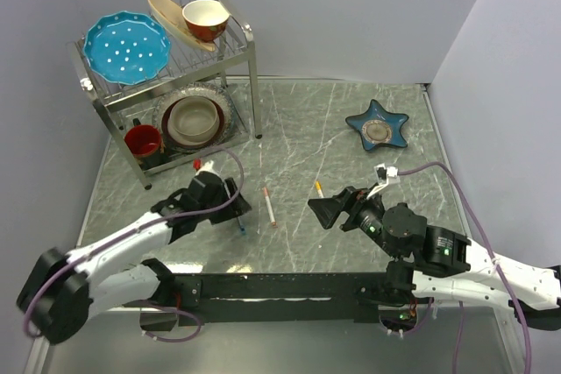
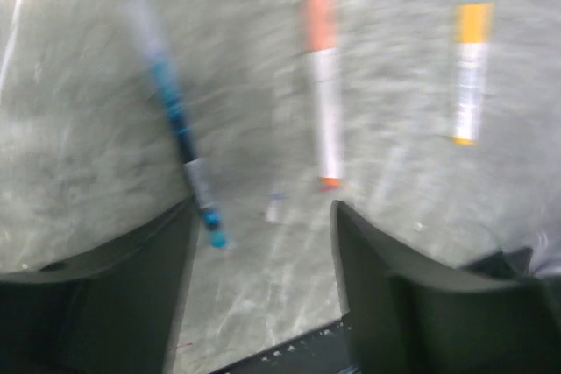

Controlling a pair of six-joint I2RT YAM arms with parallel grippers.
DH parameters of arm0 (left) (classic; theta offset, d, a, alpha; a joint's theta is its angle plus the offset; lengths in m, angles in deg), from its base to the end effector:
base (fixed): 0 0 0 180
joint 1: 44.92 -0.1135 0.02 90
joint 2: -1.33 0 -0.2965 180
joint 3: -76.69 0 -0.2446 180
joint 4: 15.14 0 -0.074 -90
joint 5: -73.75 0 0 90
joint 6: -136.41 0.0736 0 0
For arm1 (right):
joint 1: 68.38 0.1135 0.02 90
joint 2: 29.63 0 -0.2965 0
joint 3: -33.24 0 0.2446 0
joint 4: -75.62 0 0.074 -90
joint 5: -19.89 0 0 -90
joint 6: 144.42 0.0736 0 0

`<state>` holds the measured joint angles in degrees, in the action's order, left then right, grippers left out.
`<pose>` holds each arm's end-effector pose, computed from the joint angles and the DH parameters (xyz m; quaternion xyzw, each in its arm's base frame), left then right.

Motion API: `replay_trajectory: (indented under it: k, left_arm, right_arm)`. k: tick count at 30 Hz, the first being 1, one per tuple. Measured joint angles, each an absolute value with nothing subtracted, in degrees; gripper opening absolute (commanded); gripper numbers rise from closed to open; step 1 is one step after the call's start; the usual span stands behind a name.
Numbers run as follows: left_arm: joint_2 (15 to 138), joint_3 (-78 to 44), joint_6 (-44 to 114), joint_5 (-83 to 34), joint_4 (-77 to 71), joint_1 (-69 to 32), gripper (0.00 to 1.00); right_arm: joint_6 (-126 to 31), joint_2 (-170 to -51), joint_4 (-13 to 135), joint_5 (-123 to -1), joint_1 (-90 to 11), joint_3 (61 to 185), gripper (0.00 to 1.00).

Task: Insert the pens into the pen caps

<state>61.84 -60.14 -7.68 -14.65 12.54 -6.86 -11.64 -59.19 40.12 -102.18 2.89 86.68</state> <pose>0.1681 -0.1290 0.1943 -0.1341 0.9141 -0.2665 0.2746 0.0753 0.1005 0.3313 -0.0141 0.7649 0.3930 0.5101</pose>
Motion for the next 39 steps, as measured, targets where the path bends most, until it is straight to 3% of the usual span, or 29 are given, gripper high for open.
replay_trajectory:
  k: [1, 4, 16, 39]
  left_arm:
    - [59.35, -59.14, -6.74, -14.71, 13.45, -6.86, 0.89]
    - [51.72, -56.12, -3.48, -15.61, 13.7, -6.86, 0.99]
    - [31.55, -53.72, 8.76, -26.01, 3.23, -6.86, 0.99]
    - [29.17, -56.12, 11.54, -29.49, -1.12, -6.86, 0.99]
  right_arm:
    - [-11.66, -59.14, 39.68, -102.36, 2.89, 86.74, 1.0]
    - [-11.68, -58.95, 38.77, -103.01, 2.89, 87.05, 1.0]
    - [-11.16, -59.93, 35.95, -107.67, 2.89, 90.09, 1.0]
    - [-11.01, -58.27, 36.47, -110.22, 2.89, 90.04, 1.0]
